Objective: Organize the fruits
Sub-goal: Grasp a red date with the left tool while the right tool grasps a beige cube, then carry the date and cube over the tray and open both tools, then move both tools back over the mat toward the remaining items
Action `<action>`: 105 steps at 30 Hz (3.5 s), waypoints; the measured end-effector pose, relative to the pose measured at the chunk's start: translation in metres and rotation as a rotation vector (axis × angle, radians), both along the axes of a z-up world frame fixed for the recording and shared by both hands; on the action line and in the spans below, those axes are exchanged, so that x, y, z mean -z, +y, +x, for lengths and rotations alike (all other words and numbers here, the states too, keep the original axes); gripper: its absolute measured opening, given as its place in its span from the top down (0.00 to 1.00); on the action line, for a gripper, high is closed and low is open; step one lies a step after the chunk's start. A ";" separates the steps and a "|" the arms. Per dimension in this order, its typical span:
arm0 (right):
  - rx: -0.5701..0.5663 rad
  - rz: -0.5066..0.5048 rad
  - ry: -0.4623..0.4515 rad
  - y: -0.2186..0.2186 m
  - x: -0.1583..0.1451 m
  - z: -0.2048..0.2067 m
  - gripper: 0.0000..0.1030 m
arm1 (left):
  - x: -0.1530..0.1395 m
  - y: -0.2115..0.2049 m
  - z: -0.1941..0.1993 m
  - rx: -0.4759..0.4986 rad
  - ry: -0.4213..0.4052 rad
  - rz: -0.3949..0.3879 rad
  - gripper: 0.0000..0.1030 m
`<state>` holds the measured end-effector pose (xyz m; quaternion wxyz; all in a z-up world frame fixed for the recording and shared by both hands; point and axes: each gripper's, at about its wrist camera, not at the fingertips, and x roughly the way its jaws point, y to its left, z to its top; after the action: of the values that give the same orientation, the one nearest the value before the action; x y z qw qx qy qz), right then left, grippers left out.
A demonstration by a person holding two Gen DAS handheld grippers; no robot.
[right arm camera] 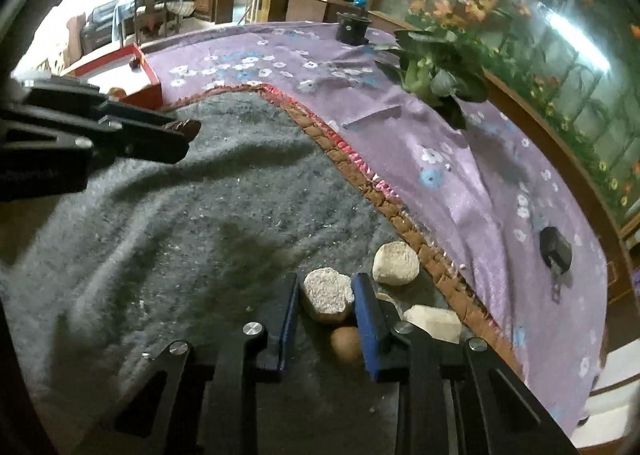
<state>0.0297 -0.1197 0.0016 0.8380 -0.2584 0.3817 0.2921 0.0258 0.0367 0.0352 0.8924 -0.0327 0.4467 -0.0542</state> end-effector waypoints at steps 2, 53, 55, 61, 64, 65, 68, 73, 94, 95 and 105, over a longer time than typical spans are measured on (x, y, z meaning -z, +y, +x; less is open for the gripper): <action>0.016 0.037 -0.004 -0.004 -0.004 -0.006 0.74 | -0.002 0.005 -0.004 -0.016 -0.003 -0.007 0.84; -0.188 0.300 0.097 0.252 -0.021 -0.081 0.75 | 0.004 0.236 -0.084 -0.467 0.038 0.027 0.83; -0.202 0.309 0.127 0.254 -0.016 -0.080 0.73 | 0.005 0.236 -0.084 -0.469 0.044 0.024 0.83; -0.187 0.347 0.131 0.239 -0.022 -0.089 0.68 | -0.004 0.232 -0.090 -0.488 0.000 0.022 0.51; -0.169 0.395 0.138 0.220 -0.029 -0.095 0.68 | -0.009 0.225 -0.094 -0.494 -0.022 0.049 0.50; -0.165 0.397 0.132 0.216 -0.031 -0.097 0.68 | -0.011 0.222 -0.094 -0.492 -0.026 0.054 0.50; -0.149 0.398 0.098 0.200 -0.040 -0.103 0.67 | -0.016 0.209 -0.095 -0.473 -0.038 0.056 0.50; -0.113 0.423 0.079 0.175 -0.052 -0.105 0.65 | -0.027 0.185 -0.094 -0.445 -0.068 0.058 0.50; 0.242 0.327 -0.026 -0.012 -0.037 -0.104 0.59 | -0.021 0.023 -0.050 -0.063 -0.037 -0.042 0.40; 0.278 0.331 -0.020 -0.028 -0.033 -0.102 0.59 | -0.019 0.012 -0.046 -0.037 -0.030 -0.044 0.40; 0.435 0.343 -0.006 -0.099 -0.022 -0.087 0.58 | 0.003 -0.079 -0.007 0.134 0.058 -0.022 0.40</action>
<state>-0.0576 -0.2183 0.0240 0.9135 -0.0256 0.3709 0.1650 0.0186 -0.0428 0.0323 0.8729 -0.0143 0.4732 -0.1179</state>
